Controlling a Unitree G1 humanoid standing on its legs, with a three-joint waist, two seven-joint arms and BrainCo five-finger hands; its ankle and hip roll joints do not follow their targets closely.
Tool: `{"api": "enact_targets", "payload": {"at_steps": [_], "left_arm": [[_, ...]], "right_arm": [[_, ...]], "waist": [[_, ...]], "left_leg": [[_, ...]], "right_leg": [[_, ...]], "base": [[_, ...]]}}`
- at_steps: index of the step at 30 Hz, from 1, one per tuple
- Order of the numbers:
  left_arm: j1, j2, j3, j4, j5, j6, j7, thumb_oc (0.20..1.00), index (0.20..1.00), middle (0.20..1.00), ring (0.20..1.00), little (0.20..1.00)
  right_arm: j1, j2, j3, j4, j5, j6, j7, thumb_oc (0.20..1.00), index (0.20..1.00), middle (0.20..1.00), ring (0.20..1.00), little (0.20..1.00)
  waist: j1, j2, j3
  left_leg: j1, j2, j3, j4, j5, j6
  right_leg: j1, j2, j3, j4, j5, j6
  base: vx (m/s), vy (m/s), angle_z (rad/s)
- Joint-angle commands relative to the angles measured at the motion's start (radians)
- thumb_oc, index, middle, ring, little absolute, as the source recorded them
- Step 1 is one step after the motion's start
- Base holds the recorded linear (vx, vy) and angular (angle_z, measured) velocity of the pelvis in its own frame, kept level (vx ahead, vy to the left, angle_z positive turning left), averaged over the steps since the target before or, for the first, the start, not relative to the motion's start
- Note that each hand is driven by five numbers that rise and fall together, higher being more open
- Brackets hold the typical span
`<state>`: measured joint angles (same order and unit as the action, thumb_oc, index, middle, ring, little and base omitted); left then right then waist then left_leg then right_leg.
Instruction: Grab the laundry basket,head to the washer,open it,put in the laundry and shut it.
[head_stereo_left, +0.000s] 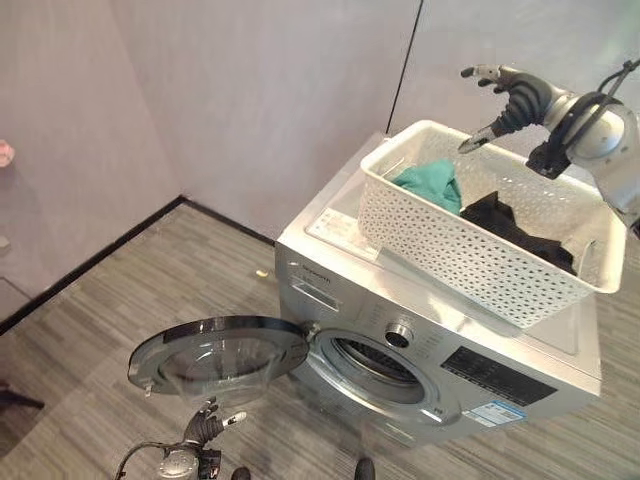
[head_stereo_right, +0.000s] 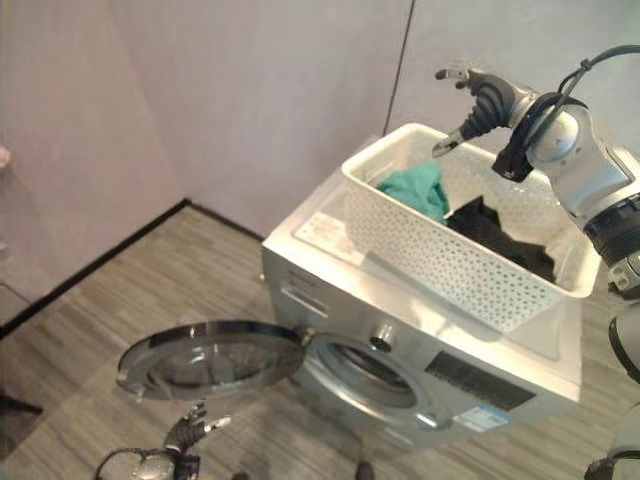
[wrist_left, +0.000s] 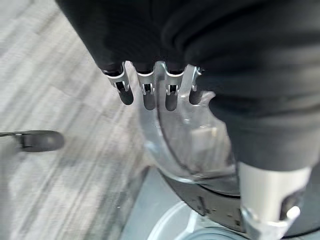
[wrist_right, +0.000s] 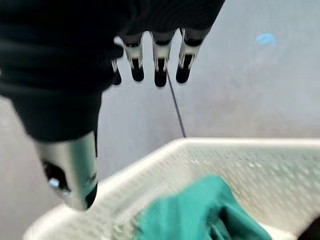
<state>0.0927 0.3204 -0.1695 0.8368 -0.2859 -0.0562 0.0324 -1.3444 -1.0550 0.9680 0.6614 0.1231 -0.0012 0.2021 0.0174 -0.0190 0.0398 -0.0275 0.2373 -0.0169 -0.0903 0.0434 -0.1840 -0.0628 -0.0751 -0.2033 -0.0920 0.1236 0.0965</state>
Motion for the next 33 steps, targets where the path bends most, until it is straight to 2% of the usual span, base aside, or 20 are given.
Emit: {"api": "enact_targets", "payload": {"at_steps": [1, 11, 16, 17, 27, 33], "left_arm": [[-0.094, 0.068, -0.048, 0.0, -0.035, -0.04, -0.009, 1.0, 1.0, 1.0, 1.0, 1.0], [-0.106, 0.062, -0.056, 0.013, -0.054, -0.047, -0.008, 1.0, 1.0, 1.0, 1.0, 1.0], [-0.11, 0.071, -0.062, -0.02, -0.069, -0.056, 0.001, 1.0, 1.0, 1.0, 1.0, 1.0], [-0.113, 0.073, -0.058, -0.02, -0.076, -0.06, 0.009, 1.0, 1.0, 1.0, 1.0, 1.0], [-0.105, 0.078, -0.042, -0.017, -0.085, -0.066, 0.026, 1.0, 1.0, 1.0, 1.0, 1.0], [-0.106, 0.092, -0.038, -0.034, -0.09, -0.071, 0.025, 1.0, 1.0, 1.0, 1.0, 1.0]], "right_arm": [[-0.164, -0.041, 0.028, 0.083, -0.062, 0.009, -0.012, 1.0, 1.0, 1.0, 1.0, 1.0], [-0.154, 0.03, 0.006, 0.157, -0.128, 0.013, -0.018, 1.0, 1.0, 1.0, 1.0, 1.0], [-0.162, 0.087, -0.01, 0.203, -0.141, 0.008, -0.04, 1.0, 1.0, 1.0, 1.0, 1.0], [-0.165, 0.124, -0.024, 0.232, -0.142, 0.005, -0.054, 1.0, 1.0, 1.0, 1.0, 1.0], [-0.176, 0.172, -0.036, 0.226, -0.151, 0.001, -0.073, 1.0, 1.0, 1.0, 1.0, 1.0], [-0.173, 0.188, 0.008, 0.239, -0.181, -0.005, -0.048, 1.0, 1.0, 1.0, 1.0, 1.0]], "waist": [[0.004, -0.039, 0.075], [0.007, -0.028, 0.109], [0.014, -0.025, 0.124], [0.021, -0.024, 0.13], [0.033, -0.032, 0.137], [0.045, -0.043, 0.15]], "left_leg": [[0.036, 0.0, 0.046, 0.022, -0.06, 0.041], [-0.008, 0.002, 0.048, 0.009, -0.035, 0.042], [-0.034, 0.0, 0.045, 0.007, -0.024, 0.045], [-0.046, -0.001, 0.045, 0.006, -0.018, 0.045], [-0.07, 0.002, 0.034, 0.007, -0.011, 0.045], [-0.085, 0.003, 0.024, 0.015, -0.01, 0.047]], "right_leg": [[0.026, -0.043, 0.0, 0.052, -0.182, 0.008], [-0.04, -0.042, 0.009, 0.072, -0.174, 0.005], [-0.067, -0.043, 0.012, 0.074, -0.168, 0.006], [-0.076, -0.043, 0.012, 0.073, -0.164, 0.006], [-0.083, -0.041, 0.003, 0.067, -0.165, 0.004], [-0.093, -0.04, 0.003, 0.075, -0.166, 0.005]], "base": [[-0.05, -0.009, 0.0], [-0.03, -0.002, -0.01], [-0.01, 0.002, 0.0], [0.0, 0.0, 0.0], [0.0, -0.001, 0.01], [0.0, -0.002, 0.08]]}}
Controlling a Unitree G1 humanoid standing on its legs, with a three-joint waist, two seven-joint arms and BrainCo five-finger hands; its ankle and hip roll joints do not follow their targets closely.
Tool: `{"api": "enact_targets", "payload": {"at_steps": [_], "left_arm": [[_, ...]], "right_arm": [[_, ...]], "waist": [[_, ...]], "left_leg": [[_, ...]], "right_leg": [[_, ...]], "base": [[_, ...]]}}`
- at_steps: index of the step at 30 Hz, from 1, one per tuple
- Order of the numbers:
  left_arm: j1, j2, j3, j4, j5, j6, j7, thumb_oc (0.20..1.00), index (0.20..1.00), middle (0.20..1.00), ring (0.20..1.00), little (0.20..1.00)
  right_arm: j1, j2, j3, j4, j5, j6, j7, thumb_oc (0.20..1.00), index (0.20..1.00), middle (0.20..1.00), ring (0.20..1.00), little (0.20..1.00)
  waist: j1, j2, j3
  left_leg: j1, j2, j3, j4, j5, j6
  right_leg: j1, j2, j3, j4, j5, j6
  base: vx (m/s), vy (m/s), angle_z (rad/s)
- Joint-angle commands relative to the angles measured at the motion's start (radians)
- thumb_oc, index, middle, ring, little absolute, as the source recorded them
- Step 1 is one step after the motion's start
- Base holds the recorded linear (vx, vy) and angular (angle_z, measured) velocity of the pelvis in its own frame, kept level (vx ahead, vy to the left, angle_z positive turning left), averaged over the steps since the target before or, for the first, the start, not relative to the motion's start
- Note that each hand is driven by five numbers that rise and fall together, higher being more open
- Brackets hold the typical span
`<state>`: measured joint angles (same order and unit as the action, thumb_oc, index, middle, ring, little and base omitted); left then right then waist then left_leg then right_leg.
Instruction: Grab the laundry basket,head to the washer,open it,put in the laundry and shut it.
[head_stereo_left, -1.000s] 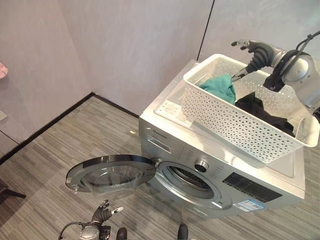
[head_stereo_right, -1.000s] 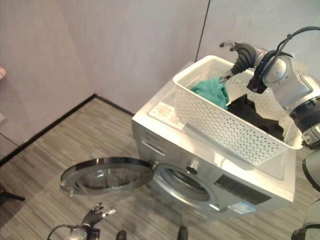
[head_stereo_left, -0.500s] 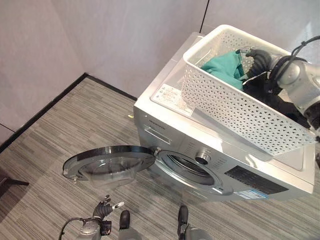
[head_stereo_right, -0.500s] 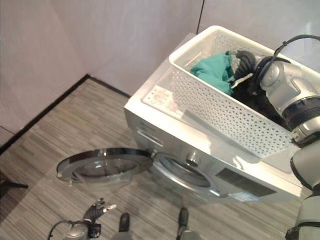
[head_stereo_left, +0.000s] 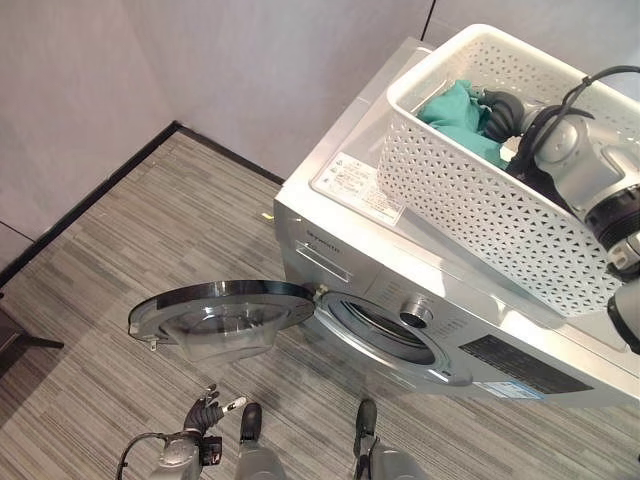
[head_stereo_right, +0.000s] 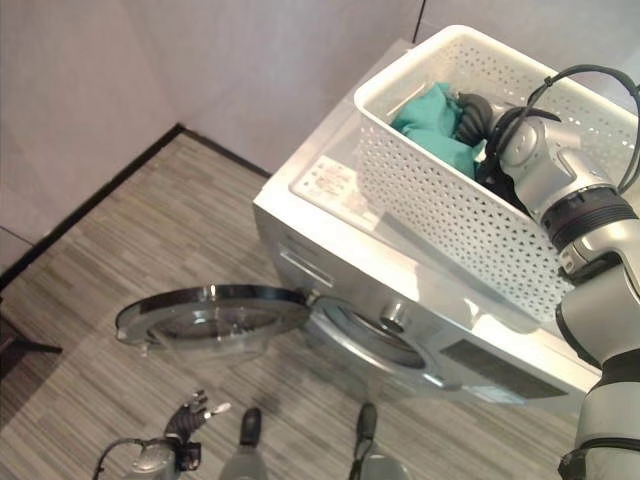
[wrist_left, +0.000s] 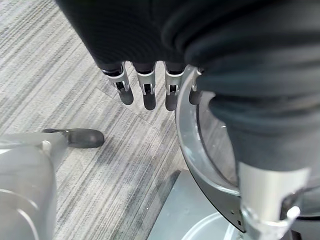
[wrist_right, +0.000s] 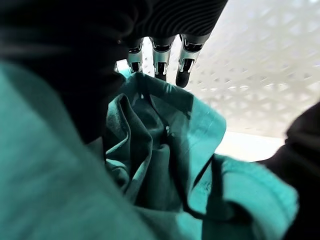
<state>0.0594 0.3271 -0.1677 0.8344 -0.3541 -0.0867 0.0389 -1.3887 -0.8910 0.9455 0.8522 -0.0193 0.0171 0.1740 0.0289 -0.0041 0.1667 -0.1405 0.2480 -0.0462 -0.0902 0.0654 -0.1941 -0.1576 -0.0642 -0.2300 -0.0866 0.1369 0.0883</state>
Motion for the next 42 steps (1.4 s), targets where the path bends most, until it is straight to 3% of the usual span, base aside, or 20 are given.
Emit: {"api": "enact_targets", "payload": {"at_steps": [1, 9, 10, 11, 18, 29, 30, 35, 42], "left_arm": [[-0.07, 0.098, -0.044, -0.07, -0.017, -0.04, 0.012, 1.0, 1.0, 1.0, 1.0, 1.0], [-0.061, 0.118, -0.06, -0.122, -0.006, -0.038, -0.003, 1.0, 1.0, 1.0, 1.0, 1.0], [-0.059, 0.121, -0.058, -0.132, -0.004, -0.037, -0.005, 1.0, 1.0, 1.0, 1.0, 1.0], [-0.054, 0.125, -0.055, -0.139, -0.006, -0.039, -0.007, 1.0, 1.0, 1.0, 1.0, 1.0], [-0.052, 0.119, -0.047, -0.122, -0.005, -0.037, -0.002, 1.0, 1.0, 1.0, 1.0, 1.0], [-0.078, 0.106, -0.044, -0.088, -0.012, -0.037, 0.027, 1.0, 1.0, 1.0, 1.0, 1.0], [-0.084, 0.103, -0.045, -0.085, 0.0, -0.039, 0.033, 1.0, 1.0, 1.0, 1.0, 1.0], [-0.085, 0.105, -0.044, -0.082, 0.011, -0.039, 0.035, 1.0, 1.0, 1.0, 1.0, 1.0], [-0.074, 0.102, -0.025, -0.025, 0.051, -0.039, 0.038, 1.0, 1.0, 1.0, 1.0, 1.0]], "right_arm": [[-0.124, 0.02, 0.062, 0.047, -0.066, -0.018, 0.015, 1.0, 1.0, 1.0, 1.0, 1.0], [-0.05, 0.008, 0.1, 0.025, -0.096, -0.023, 0.075, 1.0, 1.0, 1.0, 1.0, 1.0], [-0.041, 0.007, 0.111, 0.019, -0.105, -0.022, 0.088, 0.787, 0.787, 0.787, 0.787, 0.787], [-0.025, 0.003, 0.12, 0.003, -0.111, -0.021, 0.109, 0.2, 0.2, 0.2, 0.2, 0.2], [0.018, 0.001, 0.104, 0.005, -0.104, -0.008, 0.124, 0.2, 0.2, 0.2, 0.2, 0.2], [-0.054, 0.026, 0.012, 0.042, -0.111, -0.002, -0.002, 0.2, 0.2, 0.2, 0.2, 0.2], [-0.09, -0.001, -0.026, 0.016, -0.083, -0.011, -0.063, 0.2, 0.2, 0.2, 0.2, 0.2], [-0.115, -0.034, -0.049, -0.015, -0.077, -0.014, -0.096, 0.2, 0.2, 0.2, 0.2, 0.2], [-0.198, -0.167, -0.189, -0.196, -0.069, -0.023, -0.258, 0.2, 0.2, 0.2, 0.2, 0.2]], "waist": [[0.038, -0.061, 0.033], [0.056, -0.065, 0.068], [0.061, -0.065, 0.074], [0.066, -0.066, 0.083], [0.073, -0.067, 0.095], [0.051, -0.068, 0.083], [0.04, -0.068, 0.073], [0.033, -0.067, 0.064], [0.01, -0.059, 0.001]], "left_leg": [[0.016, -0.007, 0.046, 0.019, -0.028, 0.057], [-0.016, -0.004, 0.024, 0.029, -0.02, 0.06], [-0.021, -0.003, 0.022, 0.031, -0.017, 0.059], [-0.029, -0.002, 0.019, 0.031, -0.014, 0.058], [-0.038, 0.005, 0.019, 0.025, -0.002, 0.054], [-0.023, 0.007, 0.04, 0.015, -0.001, 0.055], [-0.012, 0.007, 0.045, 0.018, -0.008, 0.057], [-0.001, 0.006, 0.047, 0.016, -0.014, 0.059], [0.068, 0.0, 0.057, 0.019, -0.063, 0.068]], "right_leg": [[-0.005, -0.049, 0.025, 0.072, -0.18, 0.012], [-0.026, -0.046, 0.019, 0.09, -0.188, 0.008], [-0.029, -0.045, 0.018, 0.091, -0.188, 0.009], [-0.033, -0.044, 0.016, 0.091, -0.189, 0.009], [-0.041, -0.037, 0.016, 0.086, -0.188, 0.007], [-0.048, -0.028, 0.035, 0.083, -0.184, 0.006], [-0.044, -0.026, 0.043, 0.086, -0.187, 0.006], [-0.036, -0.027, 0.045, 0.087, -0.19, 0.005], [0.024, -0.033, 0.05, 0.095, -0.212, 0.007]], "base": [[0.0, 0.0, 0.0], [-0.01, -0.009, 0.07], [-0.02, -0.019, 0.06], [0.0, 0.0, 0.0], [0.0, 0.0, 0.0], [0.0, 0.001, 0.0], [0.01, 0.009, -0.03], [0.0, 0.0, 0.0], [0.05, 0.012, 0.0]]}}
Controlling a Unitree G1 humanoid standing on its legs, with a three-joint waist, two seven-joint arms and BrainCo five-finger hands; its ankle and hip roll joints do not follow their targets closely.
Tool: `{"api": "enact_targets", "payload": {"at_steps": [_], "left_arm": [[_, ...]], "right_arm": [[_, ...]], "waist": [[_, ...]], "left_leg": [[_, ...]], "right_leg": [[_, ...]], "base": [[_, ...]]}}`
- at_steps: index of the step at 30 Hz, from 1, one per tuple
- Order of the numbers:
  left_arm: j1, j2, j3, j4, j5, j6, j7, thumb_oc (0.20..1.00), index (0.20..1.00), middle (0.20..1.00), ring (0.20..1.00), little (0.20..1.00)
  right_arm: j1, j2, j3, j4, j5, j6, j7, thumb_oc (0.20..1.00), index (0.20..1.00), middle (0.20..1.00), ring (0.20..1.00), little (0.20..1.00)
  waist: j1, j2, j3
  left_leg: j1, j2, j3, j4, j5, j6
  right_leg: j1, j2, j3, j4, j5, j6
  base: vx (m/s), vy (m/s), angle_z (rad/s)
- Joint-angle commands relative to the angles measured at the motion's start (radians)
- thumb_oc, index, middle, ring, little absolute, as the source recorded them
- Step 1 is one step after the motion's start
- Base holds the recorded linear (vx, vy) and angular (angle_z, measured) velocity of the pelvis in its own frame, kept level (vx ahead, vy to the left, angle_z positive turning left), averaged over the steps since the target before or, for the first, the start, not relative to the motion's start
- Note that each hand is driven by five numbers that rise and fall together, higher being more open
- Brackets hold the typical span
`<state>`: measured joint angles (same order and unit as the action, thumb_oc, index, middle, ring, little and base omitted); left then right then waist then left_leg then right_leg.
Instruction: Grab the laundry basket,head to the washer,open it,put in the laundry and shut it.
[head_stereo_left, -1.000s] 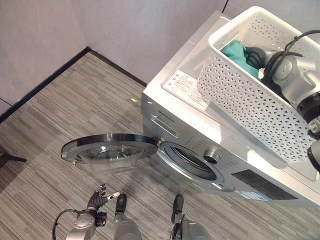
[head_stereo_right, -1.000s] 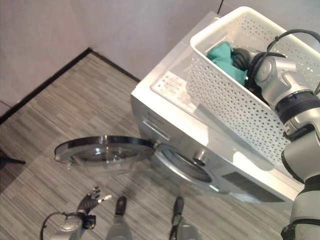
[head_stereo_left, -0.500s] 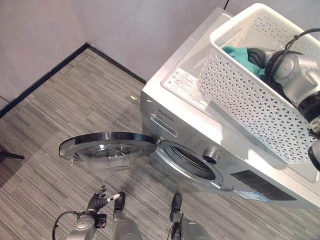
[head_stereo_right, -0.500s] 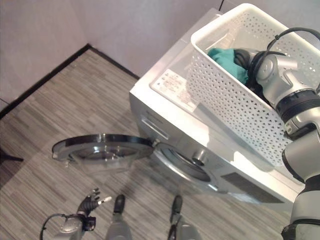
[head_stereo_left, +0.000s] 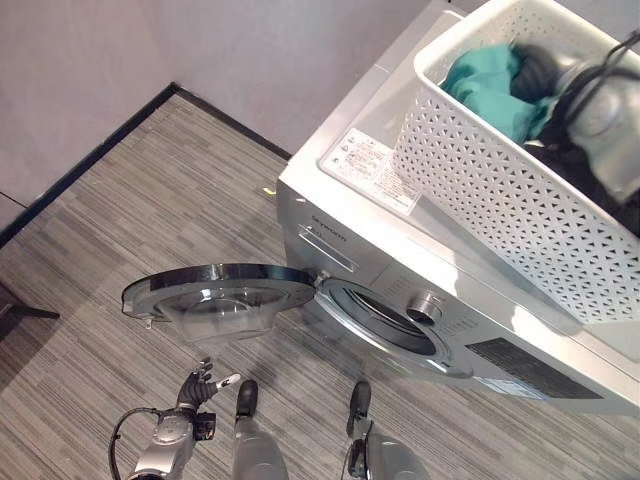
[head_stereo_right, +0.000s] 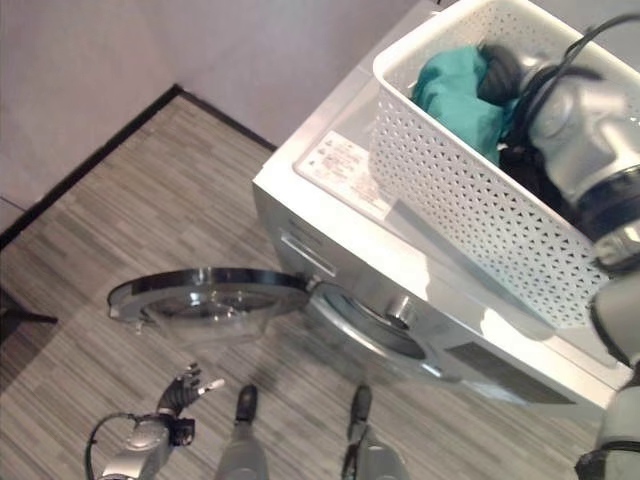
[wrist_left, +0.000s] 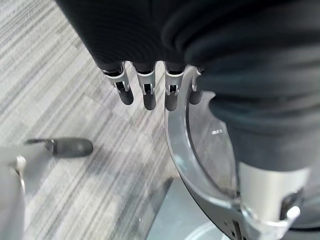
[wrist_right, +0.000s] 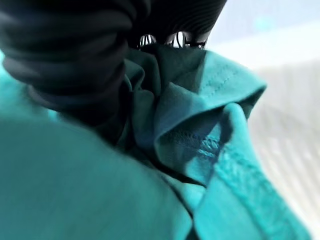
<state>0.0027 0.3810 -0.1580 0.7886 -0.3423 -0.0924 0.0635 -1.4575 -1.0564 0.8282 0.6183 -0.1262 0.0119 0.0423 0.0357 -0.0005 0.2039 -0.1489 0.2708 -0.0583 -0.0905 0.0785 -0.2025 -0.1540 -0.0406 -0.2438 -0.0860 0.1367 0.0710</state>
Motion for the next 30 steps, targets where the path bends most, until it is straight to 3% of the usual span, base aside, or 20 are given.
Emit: {"api": "enact_targets", "payload": {"at_steps": [1, 11, 15, 24, 30], "left_arm": [[-0.016, 0.05, -0.03, 0.024, 0.041, -0.033, 0.014, 1.0, 1.0, 1.0, 1.0, 1.0], [-0.012, 0.054, -0.006, 0.087, 0.084, -0.031, 0.062, 1.0, 1.0, 1.0, 1.0, 1.0], [-0.01, 0.047, -0.008, 0.1, 0.094, -0.031, 0.072, 1.0, 1.0, 1.0, 1.0, 1.0], [-0.014, 0.044, -0.033, 0.1, 0.11, -0.045, 0.096, 1.0, 1.0, 1.0, 1.0, 1.0], [-0.023, 0.04, -0.051, 0.066, 0.125, -0.048, 0.102, 1.0, 1.0, 1.0, 1.0, 1.0]], "right_arm": [[-0.148, -0.015, -0.075, 0.034, 0.015, -0.012, -0.142, 0.2, 0.2, 0.2, 0.2, 0.2], [-0.261, -0.052, -0.134, 0.053, -0.181, 0.052, -0.361, 0.2, 0.2, 0.2, 0.2, 0.2], [-0.256, -0.062, -0.159, 0.06, -0.212, 0.07, -0.4, 0.2, 0.2, 0.2, 0.2, 0.2], [-0.301, -0.057, -0.157, 0.176, -0.135, 0.064, -0.485, 0.2, 0.2, 0.2, 0.2, 0.2], [-0.336, -0.077, -0.14, 0.154, -0.123, 0.059, -0.516, 0.2, 0.2, 0.2, 0.2, 0.2]], "waist": [[0.003, -0.063, -0.043], [0.015, -0.057, -0.101], [0.02, -0.056, -0.113], [0.023, -0.05, -0.136], [0.02, -0.051, -0.147]], "left_leg": [[0.084, -0.024, 0.069, 0.019, -0.081, 0.078], [0.139, -0.032, 0.048, 0.031, -0.113, 0.086], [0.151, -0.036, 0.043, 0.034, -0.12, 0.089], [0.174, -0.056, 0.037, 0.038, -0.132, 0.096], [0.18, -0.069, 0.036, 0.054, -0.151, 0.103]], "right_leg": [[0.03, -0.058, 0.063, 0.095, -0.215, 0.025], [0.104, -0.06, 0.05, 0.108, -0.247, 0.024], [0.121, -0.062, 0.045, 0.111, -0.252, 0.026], [0.15, -0.078, 0.039, 0.111, -0.251, 0.034], [0.165, -0.093, 0.037, 0.113, -0.247, 0.043]], "base": [[0.04, 0.006, 0.02], [0.04, 0.002, 0.05], [0.0, 0.001, 0.01], [0.0, 0.015, 0.01], [-0.01, 0.04, 0.01]]}}
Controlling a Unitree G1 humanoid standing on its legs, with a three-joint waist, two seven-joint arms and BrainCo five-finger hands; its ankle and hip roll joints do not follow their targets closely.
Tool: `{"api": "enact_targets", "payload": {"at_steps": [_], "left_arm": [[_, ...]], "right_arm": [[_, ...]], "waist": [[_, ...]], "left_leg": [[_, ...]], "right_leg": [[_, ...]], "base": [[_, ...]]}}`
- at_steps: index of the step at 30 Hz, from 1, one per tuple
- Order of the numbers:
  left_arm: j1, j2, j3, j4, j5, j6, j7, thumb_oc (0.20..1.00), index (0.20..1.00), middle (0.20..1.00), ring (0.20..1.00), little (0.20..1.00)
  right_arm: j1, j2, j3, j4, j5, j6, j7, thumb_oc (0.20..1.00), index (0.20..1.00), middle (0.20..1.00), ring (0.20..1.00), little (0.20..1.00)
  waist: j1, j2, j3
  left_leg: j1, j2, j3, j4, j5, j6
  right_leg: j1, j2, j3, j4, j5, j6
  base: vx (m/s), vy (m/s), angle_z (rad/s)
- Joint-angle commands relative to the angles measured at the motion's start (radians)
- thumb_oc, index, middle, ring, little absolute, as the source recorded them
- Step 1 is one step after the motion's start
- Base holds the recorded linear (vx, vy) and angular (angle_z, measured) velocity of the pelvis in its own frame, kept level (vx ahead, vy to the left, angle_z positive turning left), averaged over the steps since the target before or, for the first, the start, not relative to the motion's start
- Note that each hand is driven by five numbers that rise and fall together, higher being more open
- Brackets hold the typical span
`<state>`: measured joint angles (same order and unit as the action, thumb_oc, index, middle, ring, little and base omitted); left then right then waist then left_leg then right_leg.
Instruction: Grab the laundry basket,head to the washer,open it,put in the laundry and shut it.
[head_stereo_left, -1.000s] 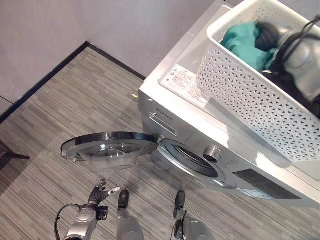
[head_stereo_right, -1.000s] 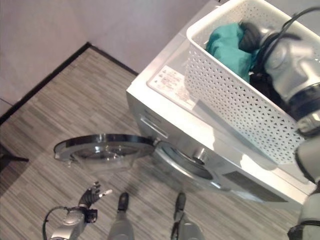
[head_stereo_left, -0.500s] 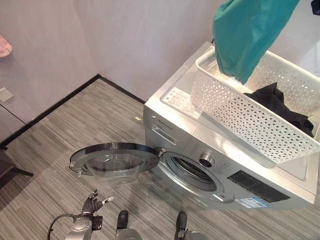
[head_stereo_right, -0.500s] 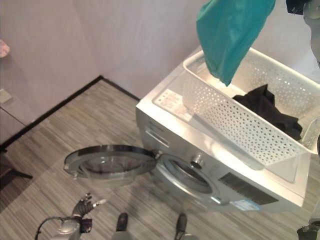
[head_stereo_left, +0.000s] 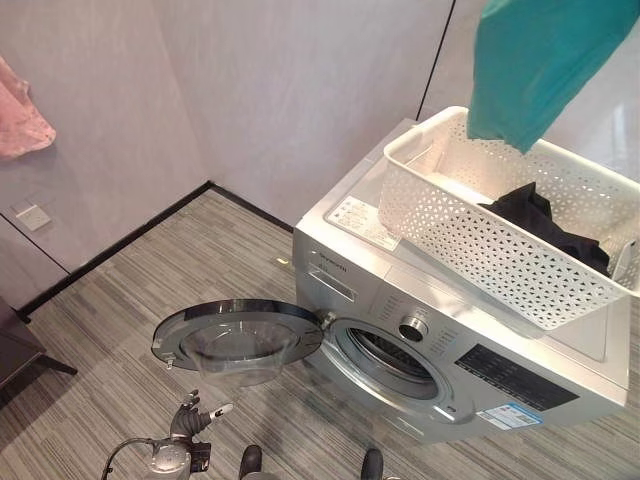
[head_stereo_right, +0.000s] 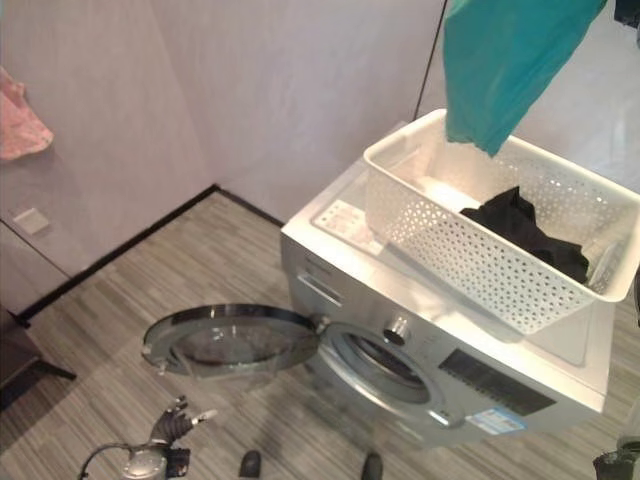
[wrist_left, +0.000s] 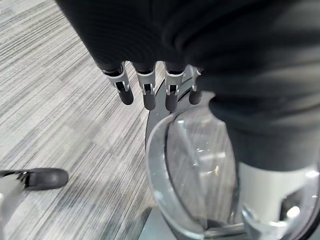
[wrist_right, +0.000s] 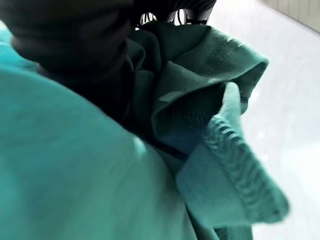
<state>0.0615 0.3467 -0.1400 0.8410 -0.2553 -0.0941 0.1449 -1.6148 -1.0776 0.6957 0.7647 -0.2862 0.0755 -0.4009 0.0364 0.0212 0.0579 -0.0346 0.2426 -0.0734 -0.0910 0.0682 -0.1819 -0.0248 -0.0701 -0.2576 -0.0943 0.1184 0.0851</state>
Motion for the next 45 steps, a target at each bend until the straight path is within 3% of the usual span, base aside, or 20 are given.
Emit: {"api": "enact_targets", "payload": {"at_steps": [1, 12, 13, 20, 22, 23, 25, 27, 28, 29, 30, 33, 34, 35, 36, 37, 39, 41, 45], "left_arm": [[-0.083, 0.074, -0.072, 0.007, 0.041, -0.047, 0.02, 1.0, 1.0, 1.0, 1.0, 1.0], [-0.102, 0.064, -0.111, -0.055, 0.089, -0.059, 0.014, 1.0, 1.0, 1.0, 1.0, 1.0], [-0.098, 0.072, -0.113, -0.114, 0.103, -0.066, 0.01, 1.0, 1.0, 1.0, 1.0, 1.0], [-0.106, 0.103, -0.135, -0.26, 0.166, -0.059, -0.013, 1.0, 1.0, 1.0, 1.0, 1.0], [-0.116, 0.097, -0.127, -0.281, 0.181, -0.051, -0.009, 1.0, 1.0, 1.0, 1.0, 1.0], [-0.114, 0.104, -0.126, -0.281, 0.182, -0.05, -0.009, 1.0, 1.0, 1.0, 1.0, 1.0], [-0.121, 0.104, -0.109, -0.294, 0.181, -0.039, 0.002, 1.0, 1.0, 1.0, 1.0, 1.0], [-0.117, 0.111, -0.104, -0.301, 0.178, -0.037, 0.003, 1.0, 1.0, 1.0, 1.0, 1.0], [-0.119, 0.099, -0.091, -0.297, 0.173, -0.032, 0.009, 1.0, 1.0, 1.0, 1.0, 1.0], [-0.114, 0.104, -0.091, -0.297, 0.174, -0.032, 0.009, 1.0, 1.0, 1.0, 1.0, 1.0], [-0.096, 0.093, -0.079, -0.284, 0.17, -0.028, 0.016, 1.0, 1.0, 1.0, 1.0, 1.0], [-0.071, 0.09, -0.065, -0.285, 0.166, -0.03, 0.017, 1.0, 1.0, 1.0, 1.0, 1.0], [-0.05, 0.076, -0.041, -0.284, 0.155, -0.036, 0.027, 1.0, 1.0, 1.0, 1.0, 1.0], [-0.047, 0.077, -0.039, -0.286, 0.156, -0.035, 0.027, 1.0, 1.0, 1.0, 1.0, 1.0], [-0.021, 0.058, -0.006, -0.297, 0.14, -0.04, 0.031, 1.0, 1.0, 1.0, 1.0, 1.0], [-0.019, 0.059, -0.006, -0.298, 0.14, -0.04, 0.031, 1.0, 1.0, 1.0, 1.0, 1.0], [-0.007, 0.047, 0.004, -0.316, 0.129, -0.047, 0.03, 1.0, 1.0, 1.0, 1.0, 1.0], [-0.004, 0.044, 0.004, -0.33, 0.127, -0.05, 0.028, 1.0, 1.0, 1.0, 1.0, 1.0], [-0.008, 0.055, -0.004, -0.527, 0.161, -0.077, 0.007, 1.0, 1.0, 1.0, 1.0, 1.0]], "right_arm": [[-0.181, -0.062, -0.009, -0.009, 0.034, -0.006, -0.081, 0.2, 0.2, 0.2, 0.2, 0.2], [-0.093, -0.129, -0.141, -0.239, -0.021, -0.011, -0.136, 0.2, 0.2, 0.2, 0.2, 0.2], [-0.067, -0.133, -0.169, -0.291, -0.035, -0.012, -0.135, 0.2, 0.2, 0.2, 0.2, 0.2], [0.107, -0.115, -0.346, -0.514, -0.134, 0.016, -0.119, 0.2, 0.2, 0.2, 0.2, 0.2], [0.178, -0.055, -0.403, -0.617, -0.183, 0.015, -0.115, 0.2, 0.2, 0.2, 0.2, 0.2], [0.209, -0.051, -0.435, -0.639, -0.192, 0.021, -0.108, 0.2, 0.2, 0.2, 0.2, 0.2], [0.301, 0.005, -0.495, -0.732, -0.223, 0.011, -0.082, 0.2, 0.2, 0.2, 0.2, 0.2], [0.347, 0.018, -0.53, -0.768, -0.223, 0.003, -0.073, 0.2, 0.2, 0.2, 0.2, 0.2], [0.387, 0.075, -0.546, -0.803, -0.225, -0.017, -0.074, 0.2, 0.2, 0.2, 0.2, 0.2], [0.409, 0.083, -0.564, -0.818, -0.23, -0.015, -0.069, 0.2, 0.2, 0.2, 0.2, 0.2], [0.469, 0.162, -0.568, -0.869, -0.234, -0.051, -0.042, 0.2, 0.2, 0.2, 0.2, 0.2], [0.517, 0.201, -0.587, -0.899, -0.229, -0.073, -0.025, 0.2, 0.2, 0.2, 0.2, 0.2], [0.579, 0.289, -0.585, -0.94, -0.206, -0.112, -0.003, 0.2, 0.2, 0.2, 0.2, 0.2], [0.583, 0.292, -0.588, -0.944, -0.207, -0.112, 0.0, 0.2, 0.2, 0.2, 0.2, 0.2], [0.631, 0.333, -0.57, -0.98, -0.171, -0.144, 0.024, 0.2, 0.2, 0.2, 0.2, 0.2], [0.634, 0.333, -0.571, -0.982, -0.171, -0.144, 0.025, 0.2, 0.2, 0.2, 0.2, 0.2], [0.694, 0.344, -0.58, -1.015, -0.147, -0.164, 0.047, 0.2, 0.2, 0.2, 0.2, 0.2], [0.725, 0.349, -0.586, -1.025, -0.135, -0.169, 0.05, 0.2, 0.2, 0.2, 0.2, 0.2], [0.943, 0.371, -0.666, -1.133, -0.1, -0.218, 0.095, 0.2, 0.2, 0.2, 0.2, 0.2]], "waist": [[0.017, -0.073, -0.004], [-0.006, -0.08, -0.016], [-0.01, -0.075, -0.012], [-0.029, -0.075, 0.012], [-0.029, -0.051, 0.041], [-0.028, -0.062, 0.041], [-0.02, -0.045, 0.057], [-0.017, -0.047, 0.056], [-0.011, -0.037, 0.061], [-0.01, -0.045, 0.057], [0.0, -0.045, 0.052], [0.019, -0.057, 0.028], [0.066, -0.079, 0.006], [0.068, -0.081, 0.005], [0.098, -0.078, 0.0], [0.099, -0.08, -0.005], [0.1, -0.076, 0.002], [0.1, -0.075, 0.004], [0.079, -0.075, 0.021]], "left_leg": [[0.067, -0.045, 0.052, 0.06, -0.146, 0.085], [0.084, -0.12, 0.088, 0.152, -0.244, 0.135], [0.092, -0.141, 0.102, 0.171, -0.274, 0.154], [0.116, -0.231, 0.154, 0.175, -0.309, 0.215], [0.13, -0.246, 0.172, 0.178, -0.319, 0.236], [0.128, -0.25, 0.175, 0.179, -0.313, 0.238], [0.124, -0.25, 0.197, 0.177, -0.298, 0.253], [0.124, -0.248, 0.2, 0.175, -0.297, 0.254], [0.104, -0.249, 0.214, 0.17, -0.264, 0.268], [0.108, -0.248, 0.216, 0.167, -0.265, 0.264], [0.087, -0.247, 0.242, 0.164, -0.24, 0.273], [0.072, -0.252, 0.267, 0.157, -0.229, 0.271], [0.037, -0.258, 0.289, 0.164, -0.221, 0.257], [0.039, -0.258, 0.292, 0.165, -0.224, 0.256], [0.009, -0.225, 0.35, 0.163, -0.183, 0.231], [0.016, -0.227, 0.33, 0.161, -0.198, 0.225], [-0.007, -0.203, 0.351, 0.167, -0.163, 0.21], [-0.013, -0.196, 0.348, 0.166, -0.155, 0.202], [-0.053, -0.158, 0.309, 0.155, -0.087, 0.158]], "right_leg": [[0.037, -0.067, 0.053, 0.123, -0.228, 0.031], [0.039, -0.142, 0.089, 0.143, -0.185, 0.078], [0.035, -0.164, 0.098, 0.151, -0.173, 0.093], [-0.031, -0.266, 0.107, 0.226, -0.086, 0.139], [-0.065, -0.303, 0.059, 0.299, -0.047, 0.136], [-0.071, -0.307, 0.063, 0.302, -0.042, 0.136], [-0.077, -0.32, -0.015, 0.376, -0.071, 0.11], [-0.074, -0.314, -0.032, 0.414, -0.097, 0.1], [-0.055, -0.267, -0.057, 0.47, -0.156, 0.082], [-0.062, -0.268, -0.053, 0.487, -0.17, 0.078], [-0.037, -0.214, -0.065, 0.545, -0.241, 0.057], [-0.002, -0.176, -0.059, 0.535, -0.284, 0.048], [0.078, -0.143, -0.042, 0.465, -0.331, 0.04], [0.08, -0.143, -0.039, 0.463, -0.333, 0.04], [0.131, -0.119, -0.049, 0.299, -0.338, 0.022], [0.141, -0.115, -0.034, 0.288, -0.344, 0.024], [0.173, -0.09, -0.055, 0.206, -0.33, 0.012], [0.183, -0.082, -0.063, 0.184, -0.327, 0.01], [0.214, -0.038, -0.103, 0.13, -0.337, -0.02]], "base": [[0.0, 0.054, 0.01], [-0.04, 0.142, -0.06], [-0.06, 0.201, -0.11], [-0.11, 0.25, -0.26], [-0.15, 0.147, -0.3], [-0.2, 0.137, -0.43], [-0.17, 0.084, -0.59], [-0.14, 0.041, -0.47], [-0.14, 0.011, -0.3], [-0.3, -0.025, -0.06], [-0.18, -0.07, -0.01], [-0.11, -0.089, -0.47], [-0.09, -0.169, -0.7], [-0.26, -0.356, -1.21], [-0.13, -0.228, -1.04], [-0.2, -0.308, -1.0], [-0.14, -0.159, -0.33], [-0.13, -0.139, 0.02], [-0.15, -0.195, 0.33]]}}
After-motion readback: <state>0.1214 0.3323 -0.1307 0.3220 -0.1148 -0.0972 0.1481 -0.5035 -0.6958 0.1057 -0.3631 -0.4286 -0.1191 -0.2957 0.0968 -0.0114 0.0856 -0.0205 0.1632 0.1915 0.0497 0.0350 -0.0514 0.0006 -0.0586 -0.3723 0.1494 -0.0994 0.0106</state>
